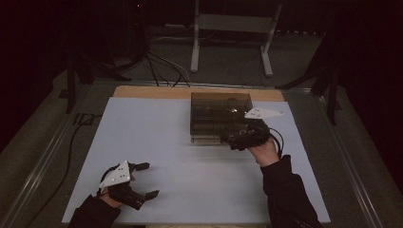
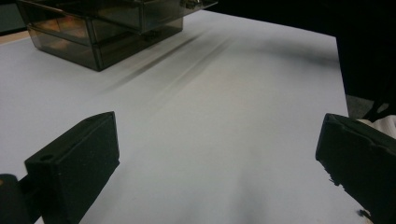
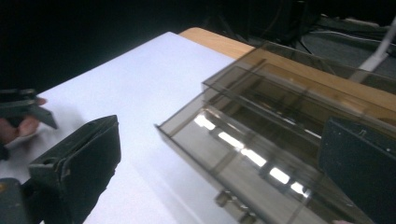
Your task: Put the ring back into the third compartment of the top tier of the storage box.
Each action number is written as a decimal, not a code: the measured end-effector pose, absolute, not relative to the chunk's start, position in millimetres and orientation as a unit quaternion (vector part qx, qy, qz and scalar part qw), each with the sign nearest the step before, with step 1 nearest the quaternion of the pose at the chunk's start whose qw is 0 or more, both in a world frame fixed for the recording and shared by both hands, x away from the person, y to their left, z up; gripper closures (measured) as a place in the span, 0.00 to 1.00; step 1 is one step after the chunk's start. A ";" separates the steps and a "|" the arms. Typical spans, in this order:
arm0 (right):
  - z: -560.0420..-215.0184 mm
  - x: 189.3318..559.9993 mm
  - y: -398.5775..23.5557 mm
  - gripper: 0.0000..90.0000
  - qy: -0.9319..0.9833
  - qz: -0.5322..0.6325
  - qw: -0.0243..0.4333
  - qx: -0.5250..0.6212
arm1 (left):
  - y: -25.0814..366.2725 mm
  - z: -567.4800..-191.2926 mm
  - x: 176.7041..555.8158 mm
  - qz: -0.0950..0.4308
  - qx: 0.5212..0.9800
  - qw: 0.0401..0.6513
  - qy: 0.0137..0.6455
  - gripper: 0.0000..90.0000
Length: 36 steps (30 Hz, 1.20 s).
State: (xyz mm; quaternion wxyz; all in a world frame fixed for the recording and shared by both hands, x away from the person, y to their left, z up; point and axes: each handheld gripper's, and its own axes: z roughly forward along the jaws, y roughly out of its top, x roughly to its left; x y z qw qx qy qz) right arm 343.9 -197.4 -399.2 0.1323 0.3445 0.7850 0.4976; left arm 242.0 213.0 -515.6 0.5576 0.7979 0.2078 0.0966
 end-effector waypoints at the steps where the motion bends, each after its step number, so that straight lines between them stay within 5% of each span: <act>1: -400.1 341.9 -196.0 0.00 0.785 0.500 0.129 0.342 | 213.0 -515.6 242.0 0.097 0.798 0.558 0.208 0.01; 36: -467.8 292.0 -198.8 0.00 0.821 0.483 0.096 0.289 | 212.5 -515.9 241.6 0.095 0.800 0.556 0.207 0.01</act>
